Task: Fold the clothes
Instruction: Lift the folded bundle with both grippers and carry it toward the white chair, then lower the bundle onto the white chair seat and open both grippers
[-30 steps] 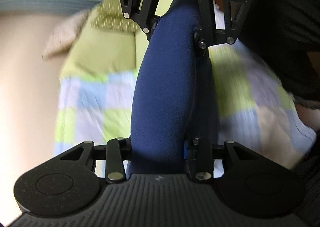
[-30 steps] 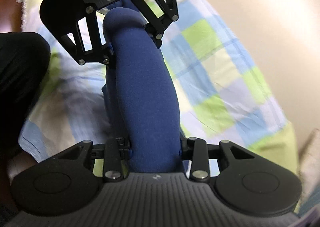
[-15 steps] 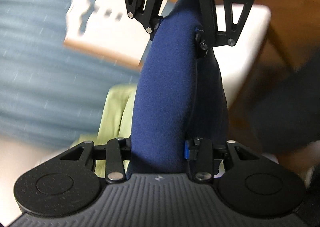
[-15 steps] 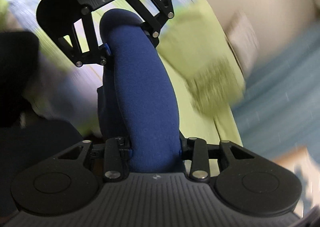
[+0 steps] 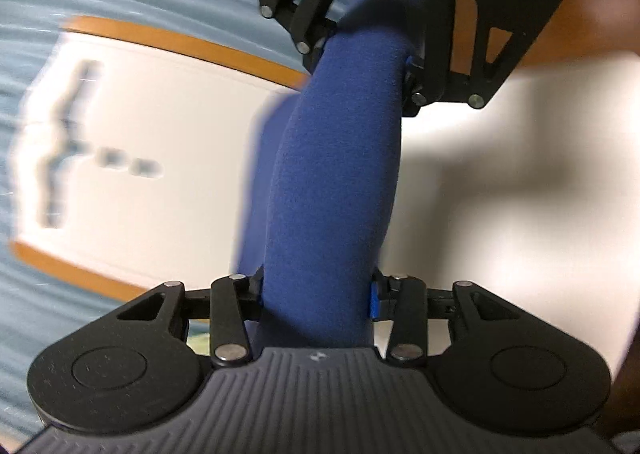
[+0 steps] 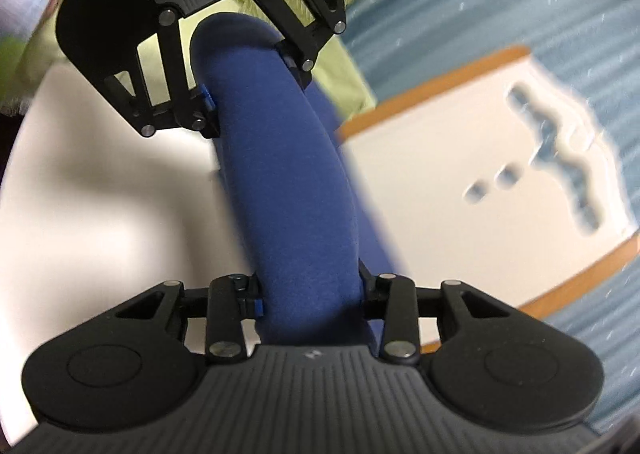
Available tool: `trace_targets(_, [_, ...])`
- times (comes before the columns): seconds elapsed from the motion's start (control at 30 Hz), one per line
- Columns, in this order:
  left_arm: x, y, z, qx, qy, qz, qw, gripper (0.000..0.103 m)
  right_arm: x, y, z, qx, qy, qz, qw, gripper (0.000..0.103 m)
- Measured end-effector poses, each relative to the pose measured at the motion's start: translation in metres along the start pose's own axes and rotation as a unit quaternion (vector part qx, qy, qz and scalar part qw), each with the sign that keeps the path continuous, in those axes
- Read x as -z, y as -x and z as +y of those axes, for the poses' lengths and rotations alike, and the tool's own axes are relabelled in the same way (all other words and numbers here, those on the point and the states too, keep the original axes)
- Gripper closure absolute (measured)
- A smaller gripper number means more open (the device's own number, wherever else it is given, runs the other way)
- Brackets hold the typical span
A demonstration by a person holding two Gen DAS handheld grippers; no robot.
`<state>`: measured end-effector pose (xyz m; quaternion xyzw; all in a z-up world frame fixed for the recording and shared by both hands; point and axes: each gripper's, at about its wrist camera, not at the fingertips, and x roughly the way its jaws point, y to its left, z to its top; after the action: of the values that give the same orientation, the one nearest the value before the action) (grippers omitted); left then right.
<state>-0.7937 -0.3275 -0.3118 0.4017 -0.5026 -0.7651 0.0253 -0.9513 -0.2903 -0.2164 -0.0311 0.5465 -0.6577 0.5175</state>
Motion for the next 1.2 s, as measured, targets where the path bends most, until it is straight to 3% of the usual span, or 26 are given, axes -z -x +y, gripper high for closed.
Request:
trace_targets(0.07, [0.013, -0.009, -0.03, 0.065, 0.011, 0.012, 0.9977, 0.05, 0.012, -0.013, 0.029, -0.036, -0.001, 0.016, 0.999, 0.067])
trace_targets(0.1, [0.016, -0.008, -0.037, 0.068, 0.015, 0.013, 0.9975, 0.05, 0.016, -0.016, 0.042, -0.057, 0.0, 0.02, 0.998, 0.065])
trace_targets(0.17, [0.027, 0.001, -0.055, 0.059, 0.026, 0.012, 0.9979, 0.049, 0.021, -0.014, 0.066, -0.07, 0.009, 0.021, 0.997, 0.061])
trace_targets(0.3, [0.039, 0.02, -0.057, 0.064, 0.058, 0.009, 0.9962, 0.045, 0.02, 0.005, 0.076, -0.065, -0.029, 0.022, 0.997, 0.052])
trace_targets(0.43, [0.053, 0.028, -0.067, 0.045, 0.054, 0.01, 0.9975, 0.043, 0.02, 0.036, 0.073, -0.075, -0.082, 0.014, 0.994, 0.052])
trace_targets(0.53, [0.039, 0.013, -0.068, 0.029, 0.043, 0.015, 0.9985, 0.039, 0.024, 0.048, 0.081, -0.067, -0.111, 0.016, 0.991, 0.054])
trace_targets(0.67, [0.036, 0.004, -0.061, 0.0, 0.041, 0.02, 0.999, 0.038, 0.037, 0.028, 0.079, -0.054, -0.121, 0.03, 0.991, 0.059])
trace_targets(0.8, [0.037, 0.009, -0.056, 0.017, 0.051, 0.006, 0.9985, 0.037, 0.037, 0.016, 0.073, -0.054, -0.134, 0.041, 0.989, 0.058])
trace_targets(0.97, [0.072, 0.052, -0.053, 0.018, 0.101, -0.006, 0.9947, 0.036, 0.041, 0.039, 0.068, -0.069, -0.17, 0.025, 0.983, 0.056])
trace_targets(1.0, [0.081, 0.062, -0.053, 0.019, 0.119, -0.006, 0.9928, 0.036, 0.043, 0.045, 0.067, -0.071, -0.183, 0.021, 0.98, 0.056])
trace_targets(1.1, [0.104, 0.086, -0.037, 0.024, 0.234, -0.026, 0.9717, 0.036, 0.046, 0.063, 0.058, -0.074, -0.245, -0.007, 0.967, 0.059])
trace_targets(1.17, [0.115, 0.095, -0.021, 0.025, 0.328, -0.044, 0.9434, 0.036, 0.048, 0.066, 0.049, -0.064, -0.291, -0.02, 0.954, 0.062])
trace_targets(1.2, [0.115, 0.093, -0.015, 0.015, 0.348, -0.049, 0.9359, 0.036, 0.051, 0.068, 0.044, -0.057, -0.316, -0.025, 0.947, 0.064])
